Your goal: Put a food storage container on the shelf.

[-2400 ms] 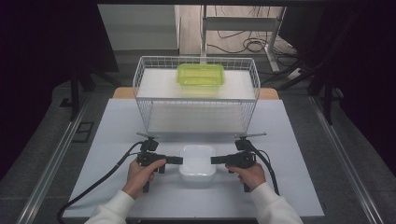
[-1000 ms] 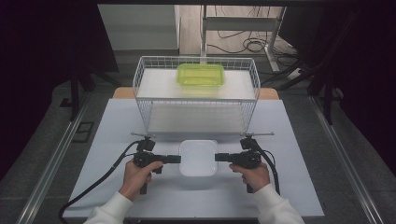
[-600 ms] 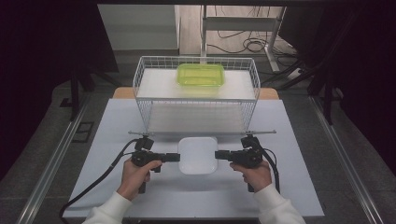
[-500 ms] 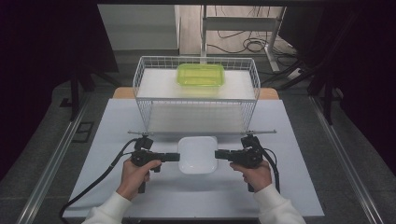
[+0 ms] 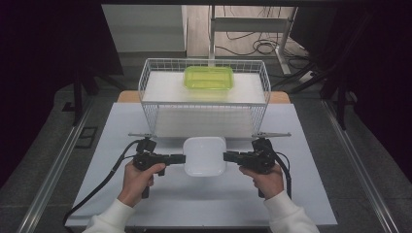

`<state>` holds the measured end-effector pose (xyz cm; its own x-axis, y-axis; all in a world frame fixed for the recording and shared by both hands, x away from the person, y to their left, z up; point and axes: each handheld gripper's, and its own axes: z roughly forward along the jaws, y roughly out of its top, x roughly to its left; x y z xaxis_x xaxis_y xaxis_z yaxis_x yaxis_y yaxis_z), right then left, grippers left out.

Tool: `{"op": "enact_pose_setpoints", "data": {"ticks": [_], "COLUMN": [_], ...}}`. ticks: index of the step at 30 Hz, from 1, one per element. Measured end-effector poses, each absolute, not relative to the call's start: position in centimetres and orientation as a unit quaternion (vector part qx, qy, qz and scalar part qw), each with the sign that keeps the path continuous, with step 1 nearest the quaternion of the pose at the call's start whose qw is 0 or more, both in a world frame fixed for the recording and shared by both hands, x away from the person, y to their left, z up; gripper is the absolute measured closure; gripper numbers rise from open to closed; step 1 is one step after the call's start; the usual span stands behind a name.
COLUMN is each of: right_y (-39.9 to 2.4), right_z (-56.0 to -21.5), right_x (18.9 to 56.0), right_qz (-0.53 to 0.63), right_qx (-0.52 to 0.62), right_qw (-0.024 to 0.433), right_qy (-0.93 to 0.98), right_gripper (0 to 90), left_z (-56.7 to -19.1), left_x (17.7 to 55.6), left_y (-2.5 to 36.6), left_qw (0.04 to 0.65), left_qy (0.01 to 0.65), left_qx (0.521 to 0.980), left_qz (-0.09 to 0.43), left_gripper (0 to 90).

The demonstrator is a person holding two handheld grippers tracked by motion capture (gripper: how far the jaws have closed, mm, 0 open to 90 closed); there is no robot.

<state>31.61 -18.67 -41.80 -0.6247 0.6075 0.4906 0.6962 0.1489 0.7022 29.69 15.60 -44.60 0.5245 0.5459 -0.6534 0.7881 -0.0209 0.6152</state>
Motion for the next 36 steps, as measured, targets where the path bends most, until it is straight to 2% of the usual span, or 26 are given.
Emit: {"op": "enact_pose_setpoints", "data": {"ticks": [13, 21, 36], "right_y": [-18.3, -17.8, -17.5], "right_z": [-40.2, -38.0, -34.9], "right_x": [31.3, 30.5, 31.4], "right_qz": [-0.501, -0.516, -0.530], "right_qx": [-0.408, -0.381, -0.359], "right_qw": [0.018, -0.010, -0.028], "right_qy": [-0.763, -0.767, -0.767], "right_gripper": [77.6, 77.6, 77.7], "left_z": [-42.8, -41.3, -38.0], "left_x": [29.5, 29.4, 30.5], "left_y": [15.7, 16.1, 16.5], "left_qw": [0.521, 0.528, 0.544], "left_qy": [0.463, 0.457, 0.442], "left_qx": [0.711, 0.712, 0.712], "left_qz": [-0.089, -0.071, -0.051], "left_gripper": [79.2, 78.2, 78.1]}}
